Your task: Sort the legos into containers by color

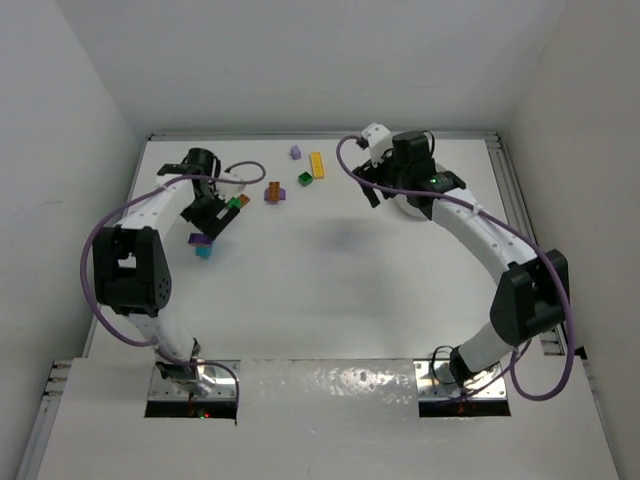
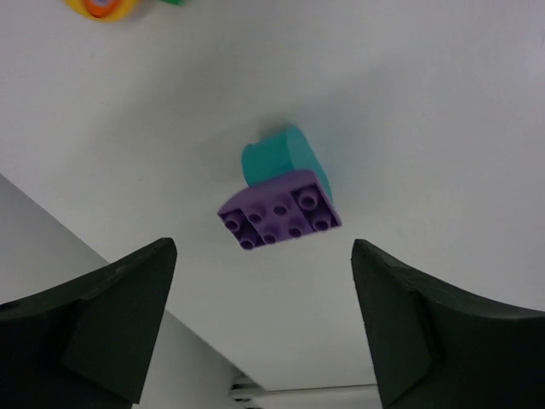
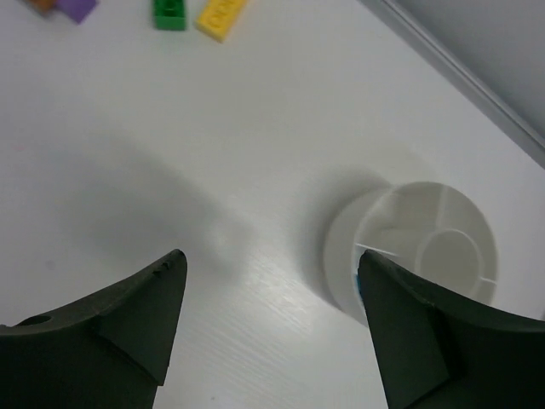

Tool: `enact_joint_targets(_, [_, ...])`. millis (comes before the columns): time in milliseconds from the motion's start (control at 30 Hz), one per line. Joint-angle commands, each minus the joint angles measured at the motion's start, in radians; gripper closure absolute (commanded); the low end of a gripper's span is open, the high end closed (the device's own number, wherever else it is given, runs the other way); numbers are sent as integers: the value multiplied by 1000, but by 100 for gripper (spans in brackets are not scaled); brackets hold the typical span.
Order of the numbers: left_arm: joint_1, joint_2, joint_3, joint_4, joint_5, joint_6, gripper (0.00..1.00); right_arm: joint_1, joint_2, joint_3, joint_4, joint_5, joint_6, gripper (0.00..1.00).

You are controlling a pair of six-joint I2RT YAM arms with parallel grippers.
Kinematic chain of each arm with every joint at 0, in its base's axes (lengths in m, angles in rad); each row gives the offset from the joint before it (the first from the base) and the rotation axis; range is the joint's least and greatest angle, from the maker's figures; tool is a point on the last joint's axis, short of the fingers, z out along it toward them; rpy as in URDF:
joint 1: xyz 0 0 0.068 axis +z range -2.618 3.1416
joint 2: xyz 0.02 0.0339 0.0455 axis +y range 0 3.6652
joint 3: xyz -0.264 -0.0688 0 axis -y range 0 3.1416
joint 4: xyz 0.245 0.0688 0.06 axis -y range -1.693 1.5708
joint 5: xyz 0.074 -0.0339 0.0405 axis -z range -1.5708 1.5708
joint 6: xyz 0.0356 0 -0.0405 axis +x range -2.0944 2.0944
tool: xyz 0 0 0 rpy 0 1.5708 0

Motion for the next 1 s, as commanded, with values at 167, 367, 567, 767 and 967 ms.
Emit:
enact_joint_targets(167, [26,-220,-182,134,161,644,28,33,49,23,7,-102,26,19])
enact_joint_targets(367, [75,-31,-27,-177,242,871,30,35,37,1,-11,-98,45,20])
enact_joint_targets(567, [76,38,-18,-210,225,928,28,38,26,-26,-10,-82,59,20])
enact_joint_targets(767, [76,61,-61,-124,179,919,37,39,33,-26,-7,-78,63,20])
enact_joint_targets(967, [76,115,-53,-141,144,893,58,41,43,-16,-5,-78,74,20])
